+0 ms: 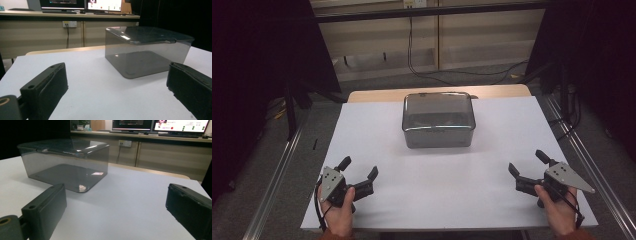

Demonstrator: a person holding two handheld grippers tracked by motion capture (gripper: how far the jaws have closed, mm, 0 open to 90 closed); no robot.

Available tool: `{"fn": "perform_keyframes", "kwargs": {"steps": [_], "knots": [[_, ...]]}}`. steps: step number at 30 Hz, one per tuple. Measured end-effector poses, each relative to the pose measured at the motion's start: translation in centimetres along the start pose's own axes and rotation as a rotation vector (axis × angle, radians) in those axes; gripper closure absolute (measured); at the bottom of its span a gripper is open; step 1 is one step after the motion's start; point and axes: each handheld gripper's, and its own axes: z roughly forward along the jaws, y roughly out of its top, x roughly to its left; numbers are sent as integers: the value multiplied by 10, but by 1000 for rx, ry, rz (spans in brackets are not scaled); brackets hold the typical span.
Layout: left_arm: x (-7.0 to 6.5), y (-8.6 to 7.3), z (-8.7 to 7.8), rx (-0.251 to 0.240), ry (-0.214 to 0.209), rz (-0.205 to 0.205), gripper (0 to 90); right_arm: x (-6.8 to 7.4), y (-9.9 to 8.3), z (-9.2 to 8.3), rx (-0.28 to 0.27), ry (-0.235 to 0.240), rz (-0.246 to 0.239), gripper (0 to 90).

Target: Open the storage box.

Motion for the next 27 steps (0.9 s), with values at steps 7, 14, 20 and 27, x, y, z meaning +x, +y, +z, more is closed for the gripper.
{"fn": "perform_keyframes", "kwargs": {"steps": [7,14,20,27], "knots": [[0,-1,2,2,-3,-9,32,1,0,2,7,8,11,22],[0,-1,2,4,-4,-8,32,3,1,4,12,25,19,18],[-1,-1,1,-3,-18,-11,32,7,2,6,17,38,14,15],[-1,-1,2,6,-18,-3,32,15,4,13,13,70,25,8]]}}
